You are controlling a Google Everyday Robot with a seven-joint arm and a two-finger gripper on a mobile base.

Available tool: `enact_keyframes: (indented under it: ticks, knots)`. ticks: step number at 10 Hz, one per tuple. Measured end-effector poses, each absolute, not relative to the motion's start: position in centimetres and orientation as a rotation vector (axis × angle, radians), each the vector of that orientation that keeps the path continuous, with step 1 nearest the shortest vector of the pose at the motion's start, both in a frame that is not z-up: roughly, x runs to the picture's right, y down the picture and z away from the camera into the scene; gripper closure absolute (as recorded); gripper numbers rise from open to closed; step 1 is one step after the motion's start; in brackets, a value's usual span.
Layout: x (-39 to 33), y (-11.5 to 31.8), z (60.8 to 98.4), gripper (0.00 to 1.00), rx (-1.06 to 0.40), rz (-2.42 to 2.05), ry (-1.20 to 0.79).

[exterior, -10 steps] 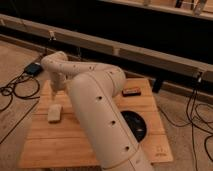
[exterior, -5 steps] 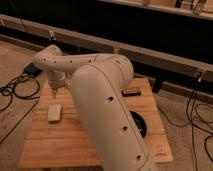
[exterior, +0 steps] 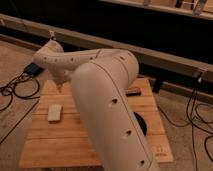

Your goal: Stand the bottle upright

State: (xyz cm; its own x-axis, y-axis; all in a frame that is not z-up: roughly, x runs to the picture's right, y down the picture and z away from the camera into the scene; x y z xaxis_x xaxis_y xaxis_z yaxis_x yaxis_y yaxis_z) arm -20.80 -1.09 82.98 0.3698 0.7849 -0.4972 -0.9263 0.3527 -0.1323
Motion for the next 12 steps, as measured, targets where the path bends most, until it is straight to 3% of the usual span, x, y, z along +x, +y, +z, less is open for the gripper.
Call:
enact_keyframes:
  ticks: [5, 12]
  knots:
    - [-17.9, -2.1, 84.3, 0.35, -0.400, 1.050, 0.313]
    - [-16.6, -3.9, 87.0, 0.35, -0.439, 0.933, 0.383]
